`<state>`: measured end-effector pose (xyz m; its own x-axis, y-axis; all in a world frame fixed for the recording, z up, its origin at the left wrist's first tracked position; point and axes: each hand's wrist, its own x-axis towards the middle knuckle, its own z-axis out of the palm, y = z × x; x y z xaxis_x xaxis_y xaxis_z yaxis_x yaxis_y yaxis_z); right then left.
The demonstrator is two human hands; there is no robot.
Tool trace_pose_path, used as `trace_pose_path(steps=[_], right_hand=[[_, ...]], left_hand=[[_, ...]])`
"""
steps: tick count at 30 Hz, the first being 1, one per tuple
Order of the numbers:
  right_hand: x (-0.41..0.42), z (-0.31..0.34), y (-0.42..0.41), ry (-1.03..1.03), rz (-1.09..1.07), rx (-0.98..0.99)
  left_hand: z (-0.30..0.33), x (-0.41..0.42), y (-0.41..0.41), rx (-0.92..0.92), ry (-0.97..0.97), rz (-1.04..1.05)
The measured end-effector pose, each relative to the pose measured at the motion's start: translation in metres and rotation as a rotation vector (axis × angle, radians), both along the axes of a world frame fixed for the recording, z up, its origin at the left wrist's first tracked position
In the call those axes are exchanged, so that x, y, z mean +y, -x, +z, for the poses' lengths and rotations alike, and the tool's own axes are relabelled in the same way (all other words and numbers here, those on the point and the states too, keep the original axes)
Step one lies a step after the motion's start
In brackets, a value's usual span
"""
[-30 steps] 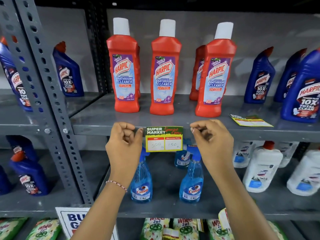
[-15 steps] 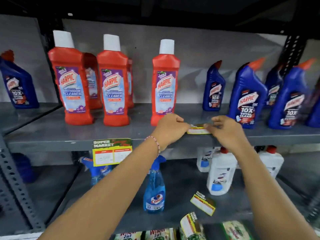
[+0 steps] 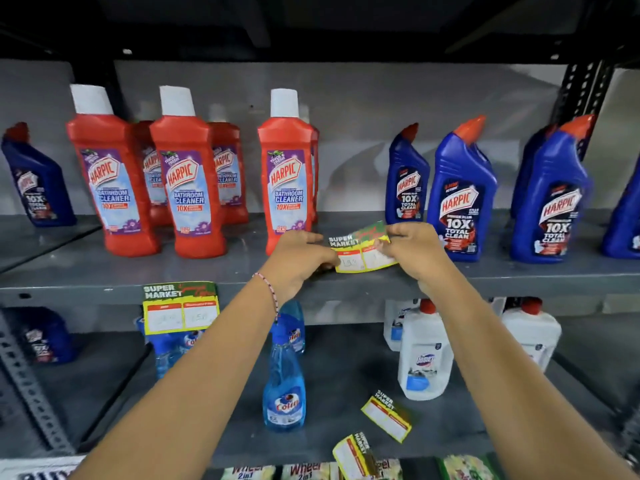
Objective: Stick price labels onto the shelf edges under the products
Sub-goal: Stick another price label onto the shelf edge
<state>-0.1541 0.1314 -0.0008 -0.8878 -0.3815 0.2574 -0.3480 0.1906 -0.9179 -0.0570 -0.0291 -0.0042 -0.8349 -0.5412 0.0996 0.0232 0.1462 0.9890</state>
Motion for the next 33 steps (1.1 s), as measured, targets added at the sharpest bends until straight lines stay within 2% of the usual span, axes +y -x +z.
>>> trace_pose_path(steps=[4, 10, 15, 19, 25, 33], right_hand=[[0.022, 0.001, 0.001, 0.144, 0.094, -0.036], [0.08, -0.019, -0.011, 0.248, 0.174, 0.066], [0.133, -0.038, 0.0, 0.391, 0.079, 0.09], [0.18, -0.056, 0.021, 0.382, -0.079, 0.127], [0.223, -0.074, 0.052, 0.389, -0.237, 0.139], [0.231, -0.086, 0.076, 0.348, -0.348, 0.196]], left_hand=[[0.003, 0.01, -0.004, 0.05, 0.019, -0.047], [-0.009, 0.064, -0.003, 0.156, 0.125, -0.064], [-0.027, 0.122, 0.023, 0.145, 0.152, -0.172], [-0.04, 0.175, 0.048, 0.14, 0.124, -0.215], [-0.05, 0.235, 0.082, 0.141, 0.262, -0.127], [-0.06, 0.256, 0.097, 0.126, 0.367, -0.037]])
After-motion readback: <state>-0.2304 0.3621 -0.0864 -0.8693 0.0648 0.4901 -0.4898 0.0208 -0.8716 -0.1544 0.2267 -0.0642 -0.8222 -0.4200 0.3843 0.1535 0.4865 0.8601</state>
